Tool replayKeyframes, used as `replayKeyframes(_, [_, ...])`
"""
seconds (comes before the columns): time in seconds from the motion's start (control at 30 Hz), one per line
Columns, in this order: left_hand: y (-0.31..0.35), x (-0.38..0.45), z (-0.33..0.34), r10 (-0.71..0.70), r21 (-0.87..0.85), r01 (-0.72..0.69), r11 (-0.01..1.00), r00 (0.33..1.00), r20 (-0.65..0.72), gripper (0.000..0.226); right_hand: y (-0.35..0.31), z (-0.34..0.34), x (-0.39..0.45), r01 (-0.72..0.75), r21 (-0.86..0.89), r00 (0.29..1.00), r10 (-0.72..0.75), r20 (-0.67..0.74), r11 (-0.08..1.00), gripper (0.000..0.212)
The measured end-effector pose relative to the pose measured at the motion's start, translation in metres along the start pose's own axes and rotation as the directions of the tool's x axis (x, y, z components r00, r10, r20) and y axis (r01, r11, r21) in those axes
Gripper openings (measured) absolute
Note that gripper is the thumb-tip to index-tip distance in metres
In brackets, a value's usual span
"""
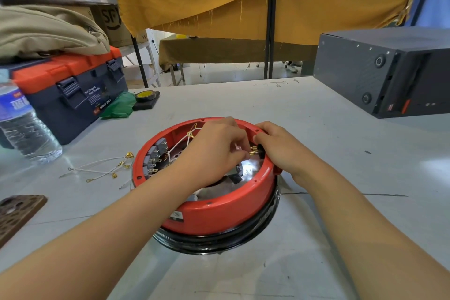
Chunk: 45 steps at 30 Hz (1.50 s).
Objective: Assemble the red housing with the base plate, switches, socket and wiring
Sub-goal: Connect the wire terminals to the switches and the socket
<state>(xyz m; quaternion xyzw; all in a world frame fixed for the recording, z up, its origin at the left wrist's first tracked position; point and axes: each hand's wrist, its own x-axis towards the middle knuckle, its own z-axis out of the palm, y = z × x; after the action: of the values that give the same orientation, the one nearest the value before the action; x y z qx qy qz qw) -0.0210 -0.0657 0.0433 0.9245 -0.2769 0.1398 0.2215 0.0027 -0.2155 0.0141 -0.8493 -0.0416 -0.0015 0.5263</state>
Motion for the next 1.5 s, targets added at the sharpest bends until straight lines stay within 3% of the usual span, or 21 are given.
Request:
replayKeyframes(0.27, [0.0029,0.0009,0.0,-0.014,-0.007,0.014,1.0,1.0,0.009,0.004,0.0004,-0.0005,-0.0007,-0.003,-0.001,1.0,0.003,0.007,1.0,0.026])
replayKeyframes(1.07, [0.0073,0.0041,0.0068,0.125,0.041,-0.125,0.991,0.992,-0.007,0.005,-0.0011,0.0018,-0.005,-0.034,0.067,0.997,0.03,0.071,0.997,0.023])
replayKeyframes(1.5, [0.0015,0.0035,0.0032,0.082,0.017,-0.082,0.996,0.997,-0.002,0.003,-0.0014,0.0003,-0.0035,-0.025,0.035,0.998,0.023,0.056,0.999,0.025])
